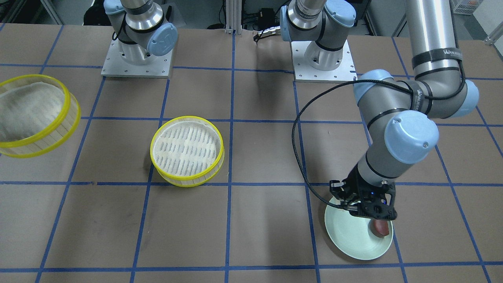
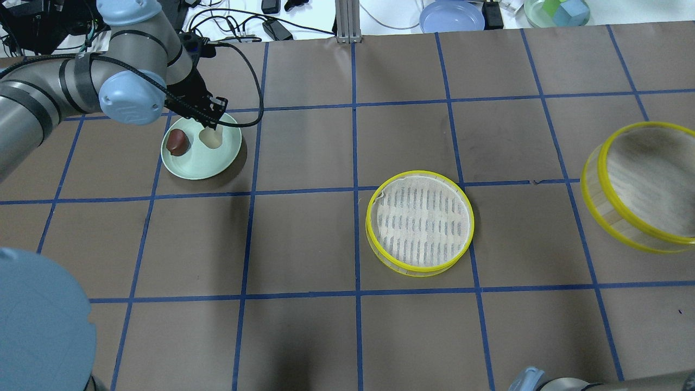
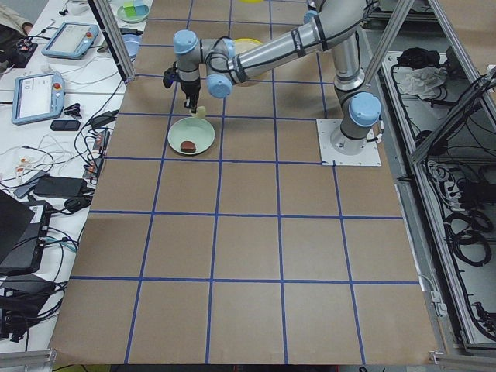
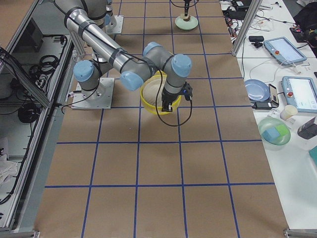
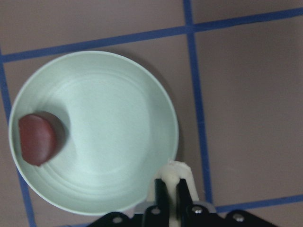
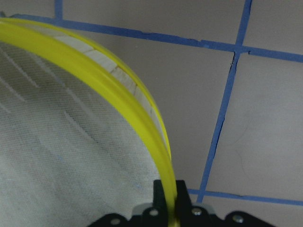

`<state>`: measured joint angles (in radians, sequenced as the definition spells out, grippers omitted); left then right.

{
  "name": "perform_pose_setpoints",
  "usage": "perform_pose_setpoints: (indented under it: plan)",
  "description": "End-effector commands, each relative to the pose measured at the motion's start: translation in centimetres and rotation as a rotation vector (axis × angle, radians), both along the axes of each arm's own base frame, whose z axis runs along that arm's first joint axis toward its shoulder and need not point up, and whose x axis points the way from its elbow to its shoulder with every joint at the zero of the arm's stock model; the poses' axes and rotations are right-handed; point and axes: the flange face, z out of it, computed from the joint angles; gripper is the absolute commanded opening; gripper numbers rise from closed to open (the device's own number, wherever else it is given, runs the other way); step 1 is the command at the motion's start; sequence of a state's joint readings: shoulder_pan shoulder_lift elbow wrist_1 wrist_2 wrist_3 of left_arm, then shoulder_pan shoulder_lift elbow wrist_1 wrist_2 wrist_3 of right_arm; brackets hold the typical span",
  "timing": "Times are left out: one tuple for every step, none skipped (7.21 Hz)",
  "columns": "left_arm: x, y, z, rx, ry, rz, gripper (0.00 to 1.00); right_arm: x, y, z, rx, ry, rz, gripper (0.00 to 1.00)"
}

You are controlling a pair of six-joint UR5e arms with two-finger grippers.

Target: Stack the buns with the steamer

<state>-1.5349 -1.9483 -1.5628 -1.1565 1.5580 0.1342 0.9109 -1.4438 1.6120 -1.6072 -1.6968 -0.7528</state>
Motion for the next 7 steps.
perform_pose_setpoints:
  plan:
    - [-12.1, 5.8, 4.8, 0.025, 0.125, 0.108, 0.0, 7.1, -1.4, 7.8, 0.021, 0.02, -0.095, 0.0]
    - [-17.7, 8.5, 4.6, 0.058, 0.165, 0.133, 0.0, 10.8, -1.8, 9.5, -0.02, 0.01, -0.142, 0.0]
    - [-20.9, 10.2, 4.5, 0.098, 0.242, 0.139, 0.0, 14.2, -1.7, 10.6, -0.043, 0.017, -0.18, 0.0]
    - [-22.9, 11.1, 2.8, 0.164, 0.311, 0.129, 0.0, 16.1, -1.9, 10.7, -0.045, 0.021, -0.171, 0.0]
    - [-25.2, 13.1, 0.4, 0.23, 0.344, 0.1, 0.0, 16.3, -1.8, 10.6, -0.042, 0.021, -0.167, 0.0]
    - [-26.7, 15.2, -2.3, 0.247, 0.344, 0.07, 0.0, 16.3, -1.8, 10.4, -0.036, 0.019, -0.167, 0.0]
    - [-26.8, 15.8, -4.8, 0.265, 0.344, 0.08, 0.0, 16.4, -1.7, 10.3, -0.03, 0.018, -0.167, 0.0]
